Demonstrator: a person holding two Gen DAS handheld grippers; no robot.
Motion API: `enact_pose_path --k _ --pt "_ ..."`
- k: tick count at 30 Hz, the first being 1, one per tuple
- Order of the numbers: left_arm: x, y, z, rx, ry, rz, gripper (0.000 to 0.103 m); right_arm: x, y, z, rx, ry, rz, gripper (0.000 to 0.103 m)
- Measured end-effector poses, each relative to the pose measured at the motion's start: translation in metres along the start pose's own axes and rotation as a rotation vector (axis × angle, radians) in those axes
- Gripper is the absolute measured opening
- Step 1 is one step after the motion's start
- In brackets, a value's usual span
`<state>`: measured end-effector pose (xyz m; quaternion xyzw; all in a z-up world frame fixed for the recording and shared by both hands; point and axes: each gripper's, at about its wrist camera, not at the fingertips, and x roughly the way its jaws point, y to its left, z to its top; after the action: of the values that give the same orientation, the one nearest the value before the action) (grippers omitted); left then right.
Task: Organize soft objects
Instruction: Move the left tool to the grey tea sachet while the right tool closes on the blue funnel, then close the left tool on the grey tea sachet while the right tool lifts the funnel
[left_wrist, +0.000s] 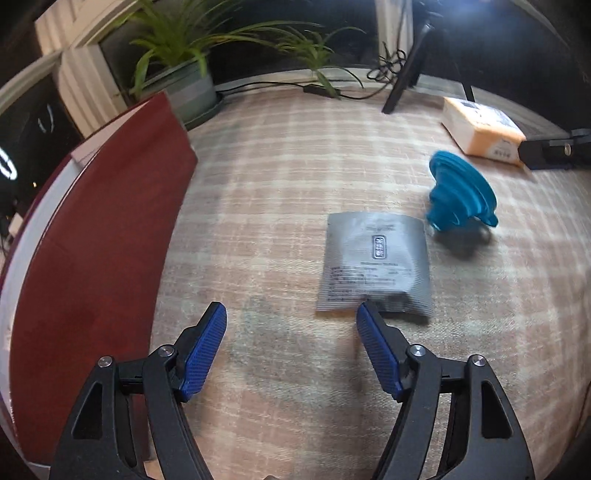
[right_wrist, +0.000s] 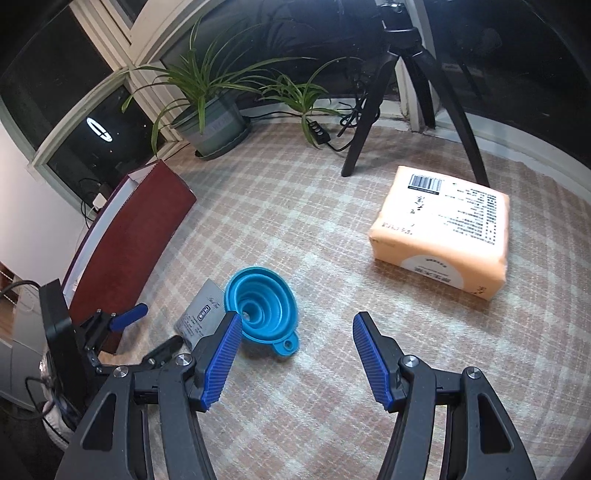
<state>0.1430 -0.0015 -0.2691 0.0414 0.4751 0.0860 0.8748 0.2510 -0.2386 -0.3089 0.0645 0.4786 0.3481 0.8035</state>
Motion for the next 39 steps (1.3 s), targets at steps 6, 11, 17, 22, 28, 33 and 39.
enact_pose_path --k 6,11,17,22,28,33,39 --pt "-0.012 0.0 -0.002 -0.045 -0.022 -0.231 0.076 0.005 0.02 -0.003 -0.065 -0.017 0.017 0.059" --pt "0.002 -0.015 0.002 -0.001 0.028 -0.275 0.076 0.019 0.038 0.001 -0.14 0.007 0.024 0.059" --pt "0.01 -0.015 0.01 -0.012 0.011 -0.265 0.076 0.038 0.05 0.005 -0.201 0.038 0.011 0.054" --pt "0.014 -0.01 0.015 -0.006 0.001 -0.251 0.08 0.053 0.053 0.007 -0.227 0.074 0.002 0.045" --pt "0.018 -0.014 0.019 0.025 0.003 -0.246 0.082 0.06 0.053 0.006 -0.241 0.095 -0.015 0.032" --pt "0.021 -0.017 0.024 0.045 -0.005 -0.245 0.082 0.062 0.049 0.005 -0.232 0.101 -0.018 0.028" --pt "0.021 -0.019 0.023 0.055 -0.025 -0.26 0.079 0.058 0.052 0.005 -0.25 0.095 -0.029 0.02"
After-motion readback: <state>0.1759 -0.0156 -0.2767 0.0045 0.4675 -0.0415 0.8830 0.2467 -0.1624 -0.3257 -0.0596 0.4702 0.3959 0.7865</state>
